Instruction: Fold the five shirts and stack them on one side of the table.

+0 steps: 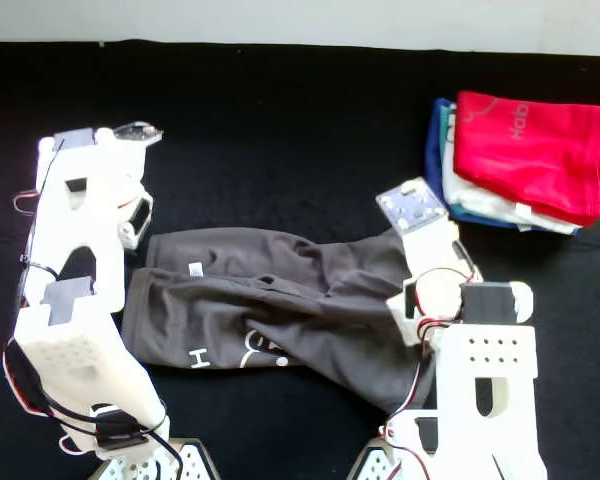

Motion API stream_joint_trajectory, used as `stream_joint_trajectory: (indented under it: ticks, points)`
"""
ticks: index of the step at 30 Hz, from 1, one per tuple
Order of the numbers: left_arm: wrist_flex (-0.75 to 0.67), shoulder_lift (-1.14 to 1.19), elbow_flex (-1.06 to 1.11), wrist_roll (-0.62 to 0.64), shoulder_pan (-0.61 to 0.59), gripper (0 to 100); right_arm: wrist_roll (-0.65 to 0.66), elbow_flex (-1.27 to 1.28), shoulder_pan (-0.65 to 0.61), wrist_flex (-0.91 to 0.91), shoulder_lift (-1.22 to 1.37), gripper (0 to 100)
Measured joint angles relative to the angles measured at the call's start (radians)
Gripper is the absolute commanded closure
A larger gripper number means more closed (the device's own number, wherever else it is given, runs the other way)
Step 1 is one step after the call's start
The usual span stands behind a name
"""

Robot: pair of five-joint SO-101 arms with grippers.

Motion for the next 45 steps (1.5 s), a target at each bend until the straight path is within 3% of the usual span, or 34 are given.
stream_joint_trajectory:
  ticks: [7,14,37,39,42,45]
  points:
    - [0.132,0.0,-0.104,0.0,0.0,98,-0.048,0.046,0.0,-0.11,0.0,99.3]
    - [0.114,0.121,-0.049,0.006,0.0,82,-0.048,0.046,0.0,-0.097,-0.002,99.3]
    - [0.052,0.301,-0.16,0.006,0.0,84,-0.035,0.052,0.0,-0.097,-0.002,99.3]
    - [0.046,0.302,-0.164,0.006,0.0,87,-0.035,0.052,0.0,-0.097,-0.002,99.3]
    - [0.046,0.304,-0.164,0.008,0.0,99,-0.035,0.052,0.0,-0.097,-0.002,99.3]
    - [0.046,0.304,-0.164,0.008,0.002,99,-0.035,0.052,0.0,-0.097,-0.002,99.3]
